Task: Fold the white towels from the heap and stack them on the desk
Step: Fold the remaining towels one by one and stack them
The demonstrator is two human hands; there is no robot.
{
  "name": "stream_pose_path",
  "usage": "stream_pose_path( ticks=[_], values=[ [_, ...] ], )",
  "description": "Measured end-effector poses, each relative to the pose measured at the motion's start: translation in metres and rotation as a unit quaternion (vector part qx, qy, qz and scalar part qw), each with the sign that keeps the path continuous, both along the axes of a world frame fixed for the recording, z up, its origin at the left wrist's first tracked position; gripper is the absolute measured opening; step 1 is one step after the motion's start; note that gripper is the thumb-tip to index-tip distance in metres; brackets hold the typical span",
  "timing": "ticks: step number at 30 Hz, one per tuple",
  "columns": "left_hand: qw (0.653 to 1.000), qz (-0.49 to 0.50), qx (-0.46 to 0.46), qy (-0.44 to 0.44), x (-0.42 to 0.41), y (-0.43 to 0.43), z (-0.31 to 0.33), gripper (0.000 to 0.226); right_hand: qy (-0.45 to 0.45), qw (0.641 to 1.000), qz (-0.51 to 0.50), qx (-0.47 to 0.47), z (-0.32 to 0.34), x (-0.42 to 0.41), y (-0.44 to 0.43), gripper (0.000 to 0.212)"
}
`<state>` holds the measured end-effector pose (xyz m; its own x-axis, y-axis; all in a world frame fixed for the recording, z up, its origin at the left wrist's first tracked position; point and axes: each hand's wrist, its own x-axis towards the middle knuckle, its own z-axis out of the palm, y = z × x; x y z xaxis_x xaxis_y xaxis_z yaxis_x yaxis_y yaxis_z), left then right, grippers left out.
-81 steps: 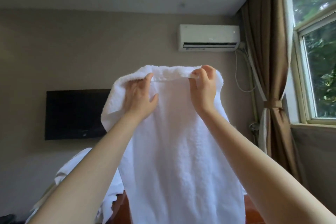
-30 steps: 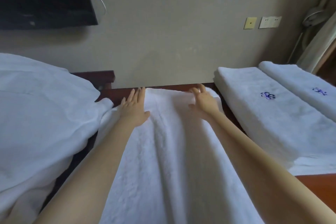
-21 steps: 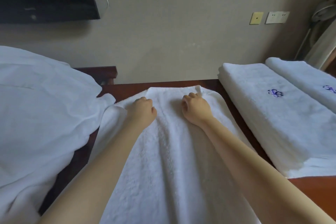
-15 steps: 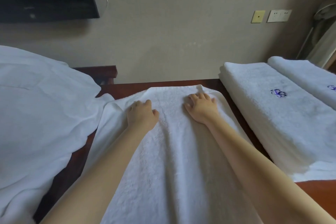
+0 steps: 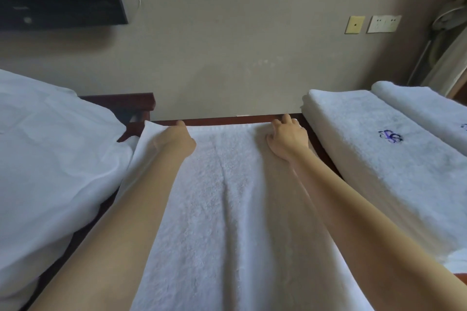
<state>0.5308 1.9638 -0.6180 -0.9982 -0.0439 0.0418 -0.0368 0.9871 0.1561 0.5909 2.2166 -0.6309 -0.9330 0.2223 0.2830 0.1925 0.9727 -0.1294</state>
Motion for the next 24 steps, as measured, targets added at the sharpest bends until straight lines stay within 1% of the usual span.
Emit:
stream_pose_path(
  ticks=[2, 3, 5, 7, 8, 9, 12, 15, 19, 22, 24],
  values=[
    [0.999, 0.011, 0.026, -0.026, -0.008, -0.007, 0.000, 0.053, -0.018, 1.000, 0.009, -0.011, 0.003, -0.010, 0.001, 0.039],
    [0.999, 0.010, 0.035, -0.027, -0.012, -0.010, 0.000, 0.051, -0.028, 0.999, 0.013, -0.015, 0.005, -0.015, 0.002, 0.040],
    [0.999, 0.006, 0.023, -0.023, -0.018, -0.014, 0.000, 0.036, -0.047, 0.999, 0.009, -0.019, 0.005, -0.024, 0.002, 0.043],
    [1.000, 0.006, -0.018, 0.002, -0.018, -0.014, 0.002, 0.024, -0.061, 0.998, -0.006, -0.033, 0.003, -0.031, 0.003, 0.043],
    [0.999, 0.011, -0.020, 0.025, -0.017, -0.015, 0.002, 0.021, -0.060, 0.997, -0.013, -0.043, 0.002, -0.033, 0.004, 0.041],
    [0.999, 0.017, 0.002, 0.046, -0.016, -0.015, 0.002, 0.019, -0.052, 0.997, -0.016, -0.052, 0.001, -0.034, 0.005, 0.036],
    [0.994, 0.022, 0.068, 0.077, -0.010, -0.018, 0.004, 0.017, -0.003, 0.997, -0.010, -0.072, 0.005, -0.028, 0.008, 0.026],
    [0.988, 0.000, 0.068, 0.139, -0.002, -0.024, 0.016, 0.013, 0.059, 0.994, -0.014, -0.086, 0.021, -0.014, 0.008, 0.024],
    [0.973, -0.017, 0.075, 0.220, 0.018, -0.025, 0.045, 0.011, 0.145, 0.987, -0.028, -0.068, 0.057, 0.012, 0.006, 0.024],
    [0.960, -0.028, 0.105, 0.257, 0.034, -0.023, 0.072, 0.014, 0.186, 0.981, -0.026, -0.048, 0.091, 0.031, 0.006, 0.023],
    [0.952, -0.040, 0.120, 0.279, 0.044, -0.023, 0.092, 0.012, 0.211, 0.977, -0.017, -0.039, 0.113, 0.042, 0.007, 0.019]
  ],
)
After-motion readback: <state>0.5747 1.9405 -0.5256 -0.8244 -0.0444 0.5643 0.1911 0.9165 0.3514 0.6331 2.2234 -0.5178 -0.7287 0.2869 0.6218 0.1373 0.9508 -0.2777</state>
